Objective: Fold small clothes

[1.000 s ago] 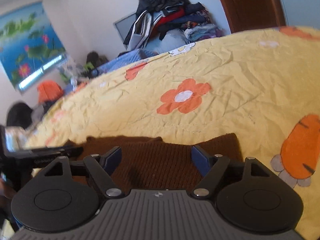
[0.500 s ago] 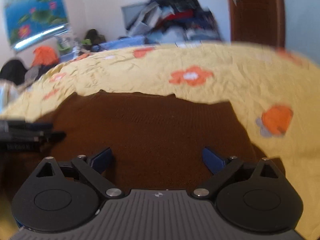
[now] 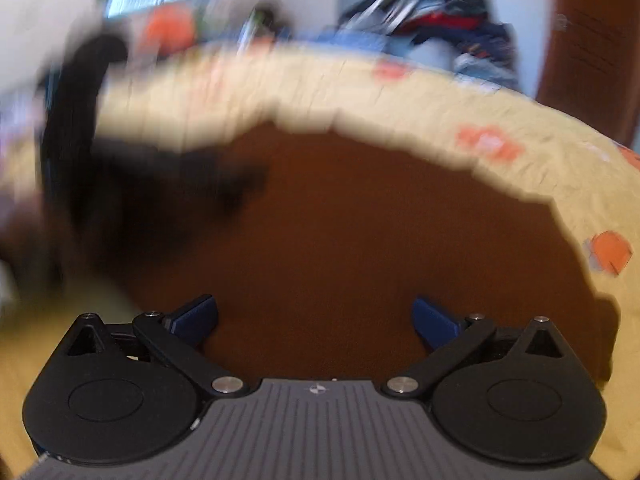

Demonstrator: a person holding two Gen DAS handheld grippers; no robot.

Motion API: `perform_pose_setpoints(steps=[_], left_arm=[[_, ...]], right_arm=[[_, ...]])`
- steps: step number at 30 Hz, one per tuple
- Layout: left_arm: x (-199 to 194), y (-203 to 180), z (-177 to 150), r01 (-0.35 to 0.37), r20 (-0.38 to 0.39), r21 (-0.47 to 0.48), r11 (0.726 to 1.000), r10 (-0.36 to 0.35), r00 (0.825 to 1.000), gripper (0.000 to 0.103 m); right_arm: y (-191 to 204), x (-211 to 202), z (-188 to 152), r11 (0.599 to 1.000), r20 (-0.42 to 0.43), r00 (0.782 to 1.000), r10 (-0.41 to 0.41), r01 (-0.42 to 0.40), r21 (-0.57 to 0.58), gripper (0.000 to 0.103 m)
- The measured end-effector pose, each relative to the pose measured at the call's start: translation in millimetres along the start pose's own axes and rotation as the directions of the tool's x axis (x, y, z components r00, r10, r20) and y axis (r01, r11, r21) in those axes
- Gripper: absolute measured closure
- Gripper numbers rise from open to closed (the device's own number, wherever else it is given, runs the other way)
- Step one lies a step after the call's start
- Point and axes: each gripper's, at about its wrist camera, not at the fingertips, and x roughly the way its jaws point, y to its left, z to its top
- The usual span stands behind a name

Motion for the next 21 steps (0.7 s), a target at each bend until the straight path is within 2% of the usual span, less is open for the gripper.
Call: perform_pose_setpoints(steps=[1, 4, 8, 9, 11, 12, 15, 18, 21], left_arm=[[0, 0, 0, 0.000, 0.000, 0.000, 1.000, 0.000, 1.000, 0.027], [1, 0, 0, 0.000, 0.001, -0.003, 1.000, 0.000, 1.000, 0.027], [1, 1, -1, 0.003, 0.002, -0.005, 1.000, -0.003, 1.000, 0.026], [1, 1, -1, 0.003, 0.002, -0.006, 1.000, -0.003, 1.000, 0.026], [0, 1, -1, 0.003, 0.002, -0.006, 1.000, -0.003, 1.000, 0.026], [0, 1, -1, 0.003, 0.002, -0.005, 1.000, -0.003, 1.000, 0.026], [0, 1, -1, 0.003, 0.003, -0.006, 1.000, -0.003, 1.000, 0.026], [0, 2, -1, 0.004, 0.002, -0.007, 1.000, -0.004, 1.000, 0.026], [0, 2, -1, 0.004, 0.002, -0.006, 1.000, -0.004, 1.000, 0.026]], right_arm=[[4, -5, -8, 0.999, 0.045, 0.999, -0.006, 0.009, -0.045, 0.000], [-6, -13, 10, 0.995, -0.024, 1.000, -0.004, 0.007, 0.096, 0.002], [8, -26, 22, 0.997, 0.060, 0.998, 0.025, -0.029, 0.071, 0.000], [12, -21, 21, 0.998, 0.043, 0.999, 0.029, -0.032, 0.049, 0.000], [17, 3, 12, 1.000, -0.067, 0.997, 0.025, -0.024, 0.012, 0.000], [15, 1, 6, 0.999, -0.017, 0.999, 0.042, -0.041, 0.023, 0.000], [11, -4, 15, 0.998, -0.083, 0.995, 0.053, -0.051, 0.026, 0.000], [0, -18, 26, 0.994, -0.031, 0.998, 0.061, -0.058, 0.091, 0.000], [-5, -16, 27, 0.994, -0.014, 1.000, 0.015, -0.014, 0.113, 0.000]])
